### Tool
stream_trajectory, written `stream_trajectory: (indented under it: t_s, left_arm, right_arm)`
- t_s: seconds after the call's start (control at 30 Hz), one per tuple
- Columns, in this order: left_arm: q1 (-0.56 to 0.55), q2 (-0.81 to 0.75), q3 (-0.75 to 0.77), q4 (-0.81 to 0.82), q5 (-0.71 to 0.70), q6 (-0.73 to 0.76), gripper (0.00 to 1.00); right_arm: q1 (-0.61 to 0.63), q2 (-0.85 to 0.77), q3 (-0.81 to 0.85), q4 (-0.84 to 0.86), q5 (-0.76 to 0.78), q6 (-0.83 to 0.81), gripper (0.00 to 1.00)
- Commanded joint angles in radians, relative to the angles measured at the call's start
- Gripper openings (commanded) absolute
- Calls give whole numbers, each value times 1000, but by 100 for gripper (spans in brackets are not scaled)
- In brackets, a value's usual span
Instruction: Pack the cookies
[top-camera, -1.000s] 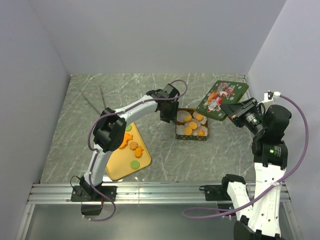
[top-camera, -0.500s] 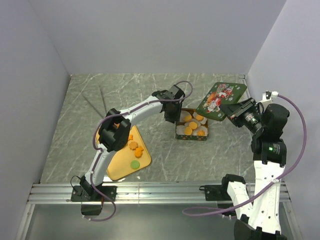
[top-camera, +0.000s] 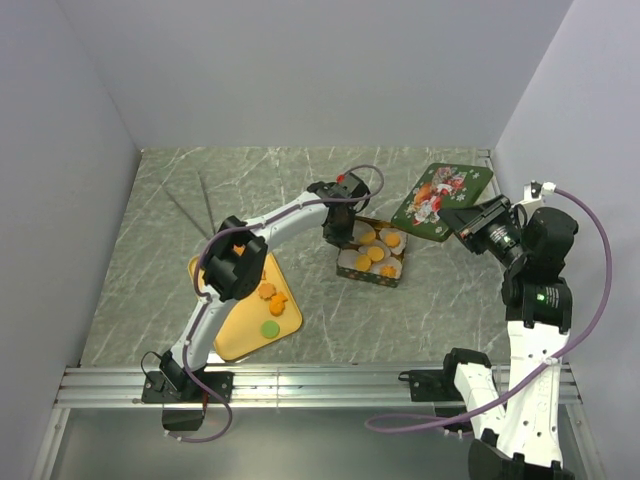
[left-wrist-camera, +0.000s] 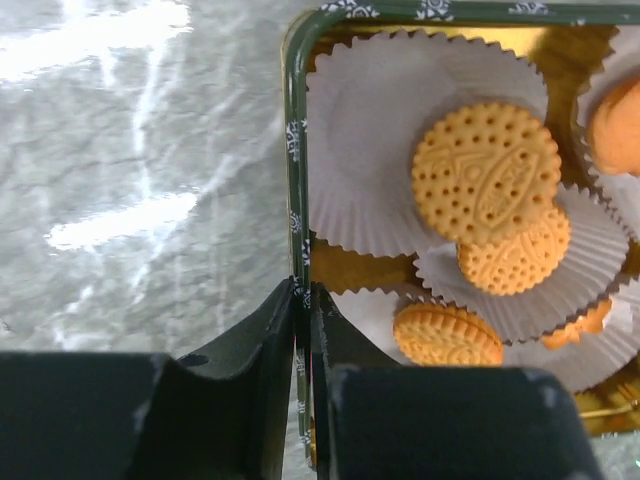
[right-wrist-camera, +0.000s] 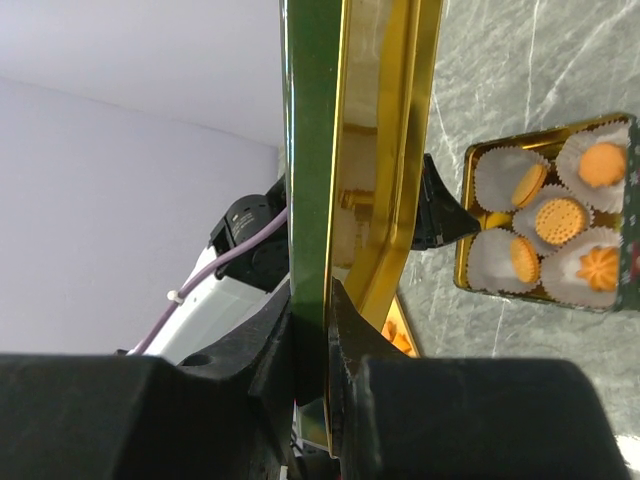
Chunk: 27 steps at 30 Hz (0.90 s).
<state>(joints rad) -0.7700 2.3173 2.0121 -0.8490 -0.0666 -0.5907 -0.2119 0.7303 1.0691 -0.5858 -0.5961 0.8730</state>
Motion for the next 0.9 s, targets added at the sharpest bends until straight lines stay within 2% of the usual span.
stream_trajectory:
  t_s: [0.0, 0.27, 0.53, 0.73, 0.87]
  left_arm:
    - [26, -61, -48, -61, -76, 0, 17]
    - [101, -197, -240, -45, -125, -35, 15]
    - [156, -305, -392, -10, -139, -70, 19]
    - [167, -346, -395, -5, -104, -72, 40]
    - [207, -423, -406, -19, -84, -83, 55]
  right_arm:
    - [19, 15, -15, 84, -27, -2, 0]
    - [84, 69, -11, 106, -25, -15, 0]
    - [173, 145, -64, 205, -83, 30, 0]
    - [316, 239, -60, 259, -114, -2, 0]
    - [328, 293, -107, 368, -166, 59, 0]
